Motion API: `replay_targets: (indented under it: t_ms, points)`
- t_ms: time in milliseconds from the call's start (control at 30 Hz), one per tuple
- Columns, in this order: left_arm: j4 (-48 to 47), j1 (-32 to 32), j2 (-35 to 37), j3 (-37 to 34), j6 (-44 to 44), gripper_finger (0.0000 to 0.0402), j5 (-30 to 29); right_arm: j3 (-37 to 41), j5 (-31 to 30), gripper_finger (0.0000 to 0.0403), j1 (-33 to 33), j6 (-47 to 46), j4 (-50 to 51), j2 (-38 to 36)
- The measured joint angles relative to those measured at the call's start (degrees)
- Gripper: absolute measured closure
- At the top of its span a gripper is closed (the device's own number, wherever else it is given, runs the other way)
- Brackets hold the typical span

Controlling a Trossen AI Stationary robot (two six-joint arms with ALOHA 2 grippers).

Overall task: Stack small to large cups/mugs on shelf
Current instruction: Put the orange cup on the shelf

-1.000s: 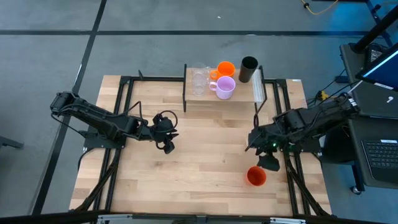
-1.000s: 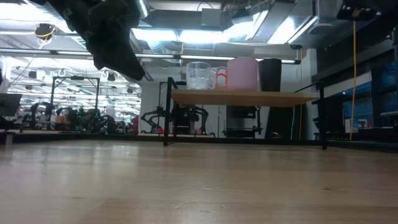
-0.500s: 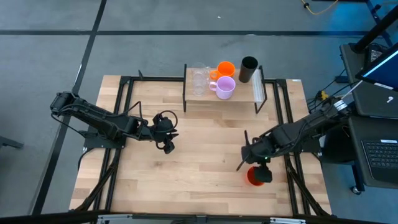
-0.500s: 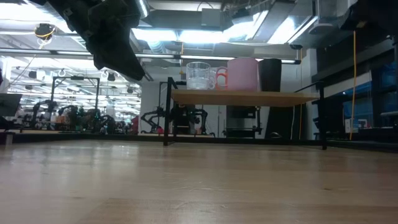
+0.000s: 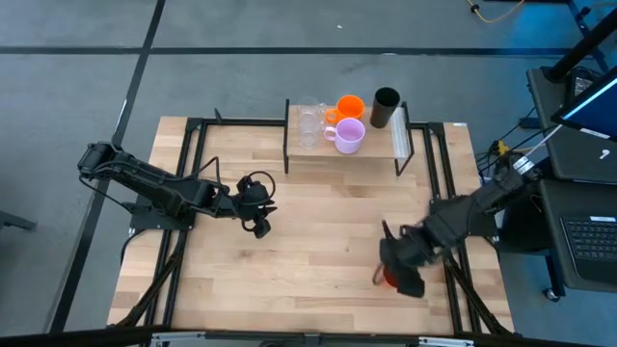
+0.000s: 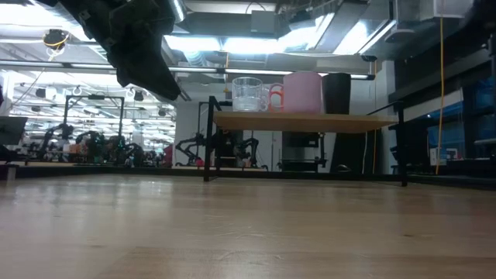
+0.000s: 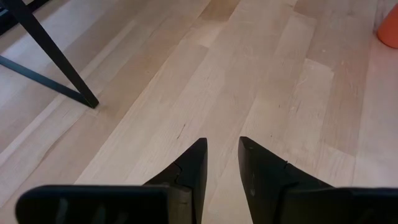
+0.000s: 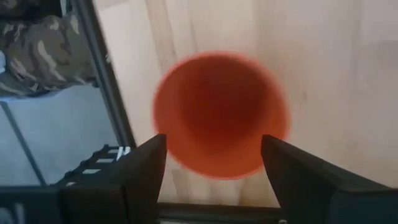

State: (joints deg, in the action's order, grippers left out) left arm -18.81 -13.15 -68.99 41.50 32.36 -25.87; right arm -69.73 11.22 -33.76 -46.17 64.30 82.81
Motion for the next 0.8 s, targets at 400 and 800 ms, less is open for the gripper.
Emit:
replay_targets:
  t_ms: [400,800]
  points:
    - [0.0,0.0,0.0,0.0,0.1,0.0317,0.0,0.0,-9.1,0.0139,-10.4,-7.8,-4.0,1.3]
    - [0.0,0.0,0.0,0.0,0.1,0.0317,0.0,0.0,-7.1,0.0139,-10.8,-7.7,-7.6,9.6]
